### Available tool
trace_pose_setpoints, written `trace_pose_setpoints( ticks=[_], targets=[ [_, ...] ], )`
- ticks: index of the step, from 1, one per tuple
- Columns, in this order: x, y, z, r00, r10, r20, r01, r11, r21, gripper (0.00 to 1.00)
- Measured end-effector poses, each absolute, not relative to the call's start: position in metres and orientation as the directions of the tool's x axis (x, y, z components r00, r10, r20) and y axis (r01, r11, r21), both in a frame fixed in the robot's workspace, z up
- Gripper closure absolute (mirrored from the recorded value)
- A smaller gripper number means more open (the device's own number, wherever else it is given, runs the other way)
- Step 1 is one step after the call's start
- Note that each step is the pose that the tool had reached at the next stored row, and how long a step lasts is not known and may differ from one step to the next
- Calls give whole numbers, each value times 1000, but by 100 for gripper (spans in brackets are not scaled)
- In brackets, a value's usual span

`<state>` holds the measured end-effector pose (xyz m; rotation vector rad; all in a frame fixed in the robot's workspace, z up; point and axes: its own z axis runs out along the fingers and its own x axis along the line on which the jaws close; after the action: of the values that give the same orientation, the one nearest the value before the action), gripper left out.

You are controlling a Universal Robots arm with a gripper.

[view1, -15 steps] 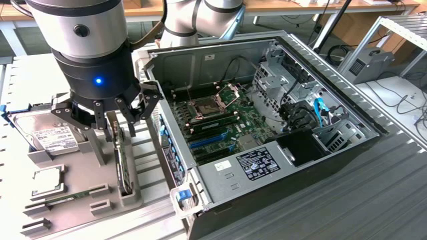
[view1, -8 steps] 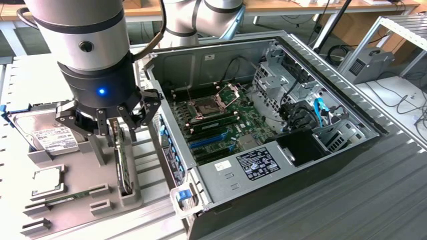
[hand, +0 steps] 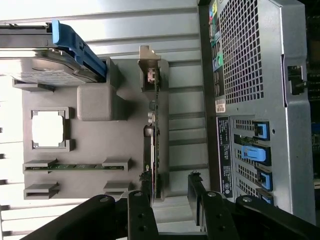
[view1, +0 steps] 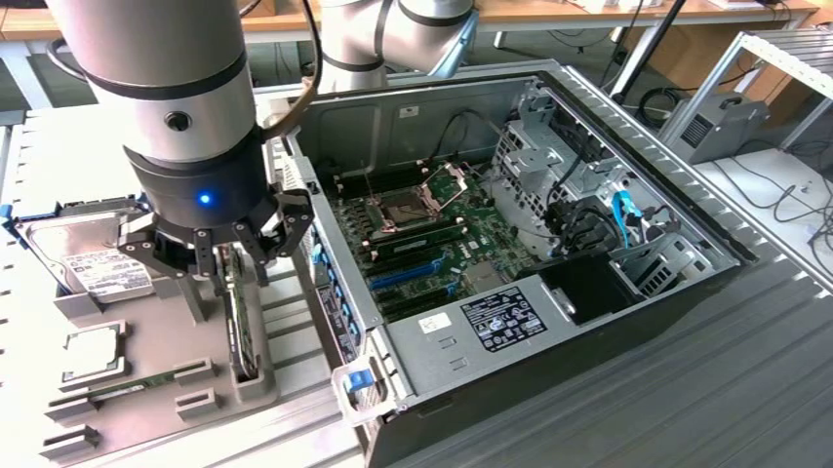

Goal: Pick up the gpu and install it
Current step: 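Pick up the gpu and move the gpu toward the slot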

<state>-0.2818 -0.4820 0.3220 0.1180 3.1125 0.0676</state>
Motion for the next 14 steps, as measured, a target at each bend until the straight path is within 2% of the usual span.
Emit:
trace_pose_setpoints(
  ticks=[14],
  targets=[
    [-283,-482,318,-997,76,-24,75,996,44,58]
  ],
)
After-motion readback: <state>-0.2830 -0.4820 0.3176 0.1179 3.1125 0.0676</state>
